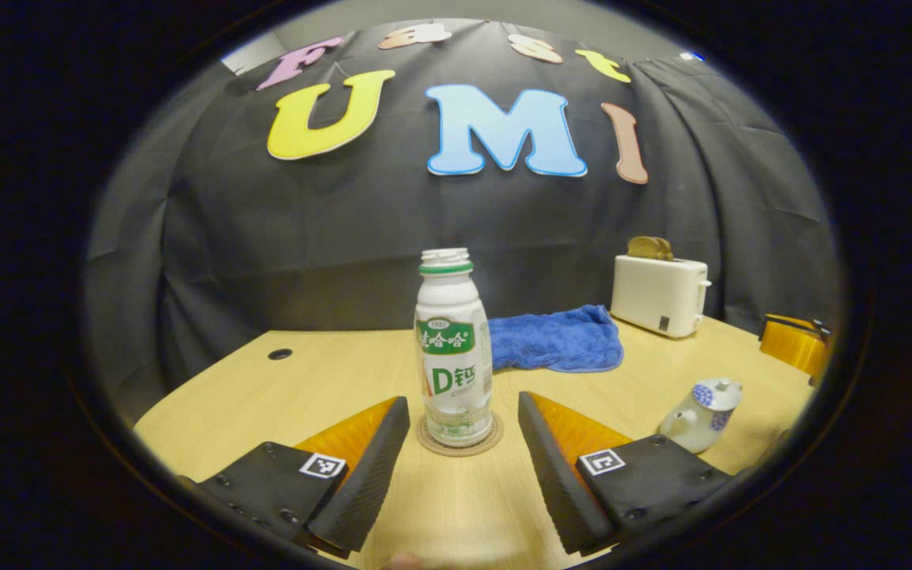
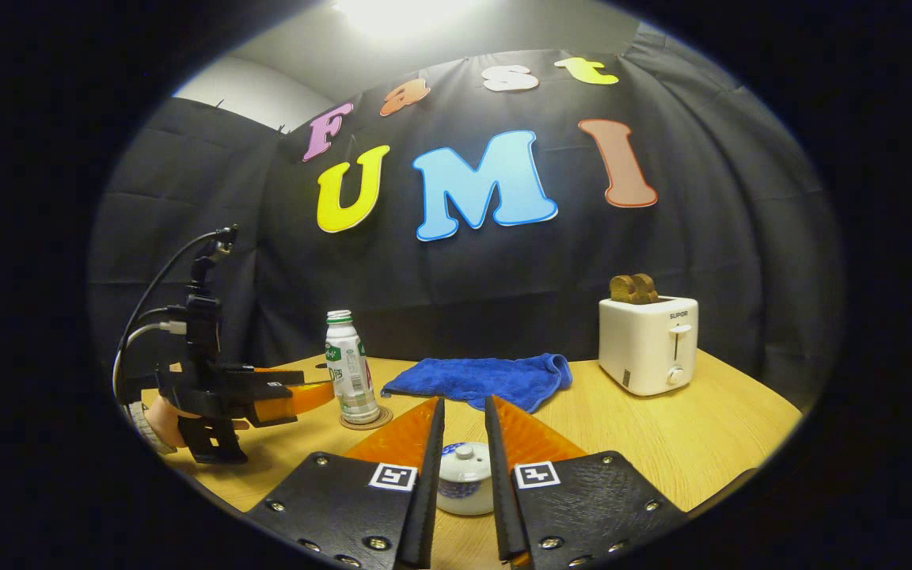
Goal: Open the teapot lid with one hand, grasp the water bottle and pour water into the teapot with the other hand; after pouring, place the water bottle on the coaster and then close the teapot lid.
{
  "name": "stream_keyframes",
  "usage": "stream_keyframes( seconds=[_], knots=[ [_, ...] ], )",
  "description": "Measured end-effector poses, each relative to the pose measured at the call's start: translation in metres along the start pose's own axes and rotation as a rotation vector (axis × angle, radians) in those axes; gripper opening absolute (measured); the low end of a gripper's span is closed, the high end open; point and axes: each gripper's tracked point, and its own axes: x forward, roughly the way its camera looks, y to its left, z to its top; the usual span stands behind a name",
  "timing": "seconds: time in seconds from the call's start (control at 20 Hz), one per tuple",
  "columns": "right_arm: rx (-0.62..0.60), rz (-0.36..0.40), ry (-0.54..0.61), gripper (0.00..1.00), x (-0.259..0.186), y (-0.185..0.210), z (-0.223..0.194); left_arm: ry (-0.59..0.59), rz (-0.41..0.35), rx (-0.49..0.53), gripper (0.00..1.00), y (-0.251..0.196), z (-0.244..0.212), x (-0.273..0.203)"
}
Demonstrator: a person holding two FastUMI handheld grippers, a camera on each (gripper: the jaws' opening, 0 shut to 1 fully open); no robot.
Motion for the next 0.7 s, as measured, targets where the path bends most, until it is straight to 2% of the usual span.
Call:
stream_keyframes(
  seconds=[0.05, 0.1, 0.35, 0.4, 0.7],
  knots=[
    [-0.013, -0.015, -0.004, 0.31, -0.007, 0.005, 0.001, -0.018, -0.005, 0.001, 0.97, -0.003, 0.005, -0.010],
    [-0.032, -0.033, -0.010, 0.31, -0.014, 0.009, 0.003, -0.035, -0.009, 0.000, 0.92, -0.007, 0.009, -0.019],
    [-0.072, -0.141, -0.036, 0.30, -0.041, 0.026, 0.008, -0.120, -0.009, 0.000, 0.92, -0.026, 0.025, -0.068],
    [-0.068, -0.157, -0.035, 0.30, -0.045, 0.029, 0.005, -0.132, -0.008, 0.001, 0.97, -0.031, 0.025, -0.079],
    [-0.009, -0.195, 0.016, 0.31, -0.055, 0.034, -0.023, -0.175, -0.006, 0.060, 0.97, -0.059, 0.008, -0.124]
  ],
)
